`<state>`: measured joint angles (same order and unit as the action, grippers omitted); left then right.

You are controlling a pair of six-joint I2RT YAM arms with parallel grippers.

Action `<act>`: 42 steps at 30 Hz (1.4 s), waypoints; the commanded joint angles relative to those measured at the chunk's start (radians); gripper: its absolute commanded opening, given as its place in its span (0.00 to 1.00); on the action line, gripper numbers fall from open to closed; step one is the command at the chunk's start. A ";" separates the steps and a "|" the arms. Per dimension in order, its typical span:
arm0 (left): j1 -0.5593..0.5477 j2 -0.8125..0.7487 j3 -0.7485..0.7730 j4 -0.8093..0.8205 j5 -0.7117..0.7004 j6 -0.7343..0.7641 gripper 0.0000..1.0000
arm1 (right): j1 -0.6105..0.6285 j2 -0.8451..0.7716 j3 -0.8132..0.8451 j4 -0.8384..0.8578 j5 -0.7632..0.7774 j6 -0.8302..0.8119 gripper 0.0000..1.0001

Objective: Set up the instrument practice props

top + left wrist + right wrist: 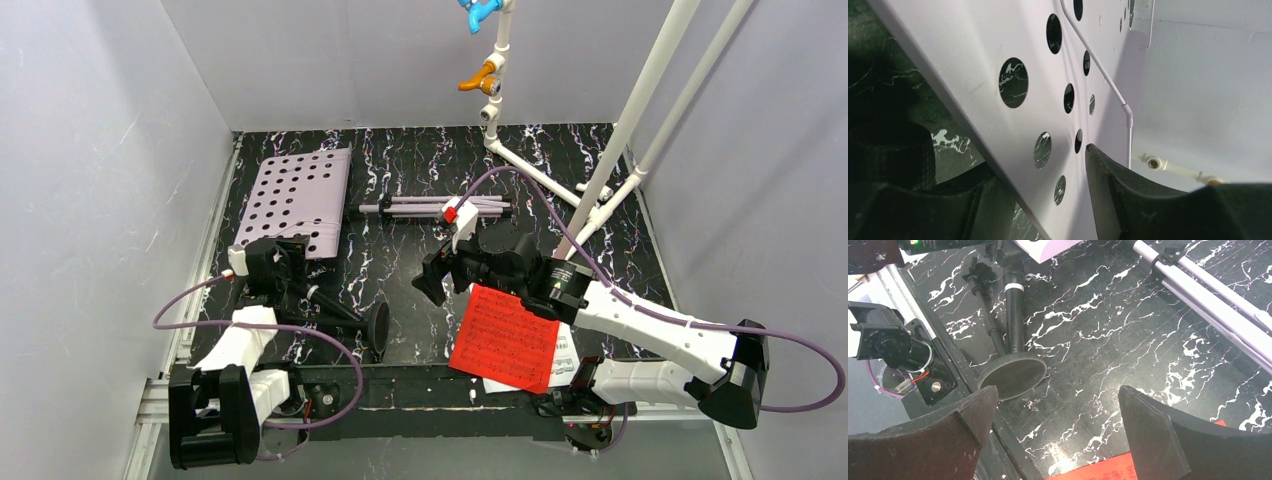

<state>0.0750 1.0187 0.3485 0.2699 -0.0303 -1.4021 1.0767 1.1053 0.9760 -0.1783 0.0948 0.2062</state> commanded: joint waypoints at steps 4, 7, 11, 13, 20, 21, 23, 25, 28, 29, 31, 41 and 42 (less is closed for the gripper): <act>-0.003 0.066 -0.017 0.161 -0.041 -0.039 0.42 | 0.006 -0.047 0.006 0.016 0.037 0.003 1.00; -0.006 0.090 -0.034 0.239 -0.045 -0.050 0.40 | 0.006 -0.053 -0.001 0.014 0.042 0.004 1.00; -0.007 0.124 -0.048 0.312 -0.048 -0.047 0.33 | 0.006 -0.056 -0.008 0.014 0.044 0.008 1.00; -0.007 0.139 -0.056 0.362 -0.037 -0.032 0.23 | 0.006 -0.056 -0.010 0.013 0.045 0.009 1.00; -0.007 0.111 -0.053 0.552 -0.021 0.086 0.06 | 0.006 -0.060 -0.009 0.001 0.059 0.010 1.00; -0.006 0.097 -0.039 0.559 -0.020 0.115 0.03 | 0.006 -0.061 -0.009 0.001 0.062 0.010 1.00; -0.007 0.073 -0.003 0.561 -0.017 0.165 0.01 | 0.006 -0.061 -0.011 -0.001 0.069 0.009 1.00; -0.007 0.059 0.033 0.566 -0.004 0.202 0.00 | 0.006 -0.058 -0.011 -0.005 0.073 0.009 1.00; -0.007 0.057 0.078 0.598 0.028 0.230 0.00 | 0.006 -0.040 -0.003 -0.013 0.080 0.009 1.00; -0.007 0.057 0.090 0.614 0.061 0.244 0.00 | 0.006 -0.030 0.004 -0.021 0.086 0.010 1.00; -0.007 0.056 0.121 0.629 0.115 0.279 0.00 | 0.006 -0.001 0.022 -0.036 0.108 0.008 1.00; -0.008 0.043 0.275 0.644 0.363 0.498 0.00 | 0.005 0.240 0.230 -0.244 0.306 -0.044 1.00; -0.008 0.044 0.288 0.644 0.381 0.509 0.00 | 0.005 0.268 0.256 -0.255 0.320 -0.050 1.00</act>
<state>0.0799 1.1294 0.4957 0.6617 0.1200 -1.1530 1.0767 1.3106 1.1126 -0.3626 0.3031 0.1902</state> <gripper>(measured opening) 0.054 1.000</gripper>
